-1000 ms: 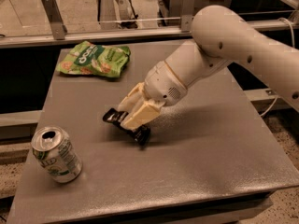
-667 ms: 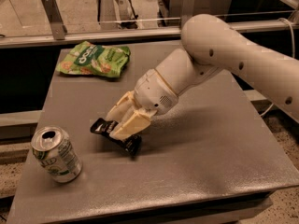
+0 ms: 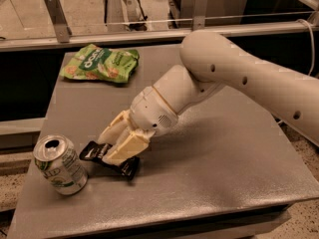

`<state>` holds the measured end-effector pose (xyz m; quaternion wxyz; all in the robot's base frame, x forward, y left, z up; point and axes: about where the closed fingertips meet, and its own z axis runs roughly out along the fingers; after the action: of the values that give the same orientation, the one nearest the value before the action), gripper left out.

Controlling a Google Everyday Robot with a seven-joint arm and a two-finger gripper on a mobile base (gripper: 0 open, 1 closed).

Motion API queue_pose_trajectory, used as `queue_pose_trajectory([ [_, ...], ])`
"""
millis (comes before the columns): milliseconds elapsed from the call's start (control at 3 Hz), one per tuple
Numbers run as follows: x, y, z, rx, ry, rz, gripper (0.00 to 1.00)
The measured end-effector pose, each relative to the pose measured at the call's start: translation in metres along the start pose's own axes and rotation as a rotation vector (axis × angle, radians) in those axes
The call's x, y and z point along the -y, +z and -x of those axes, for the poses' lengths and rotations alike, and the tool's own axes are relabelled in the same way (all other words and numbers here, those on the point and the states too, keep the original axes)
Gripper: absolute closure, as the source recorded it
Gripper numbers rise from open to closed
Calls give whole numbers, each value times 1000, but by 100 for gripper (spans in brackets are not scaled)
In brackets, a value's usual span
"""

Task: Move rxbar chocolate near 7up can

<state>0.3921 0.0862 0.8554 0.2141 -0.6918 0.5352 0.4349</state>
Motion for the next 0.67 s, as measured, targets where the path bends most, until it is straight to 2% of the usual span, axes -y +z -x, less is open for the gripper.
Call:
queue_pose_trajectory([
  [333,2,-1,-1,12,4,-8,59],
  [667,5,-15,1,28,-2,-47,36],
])
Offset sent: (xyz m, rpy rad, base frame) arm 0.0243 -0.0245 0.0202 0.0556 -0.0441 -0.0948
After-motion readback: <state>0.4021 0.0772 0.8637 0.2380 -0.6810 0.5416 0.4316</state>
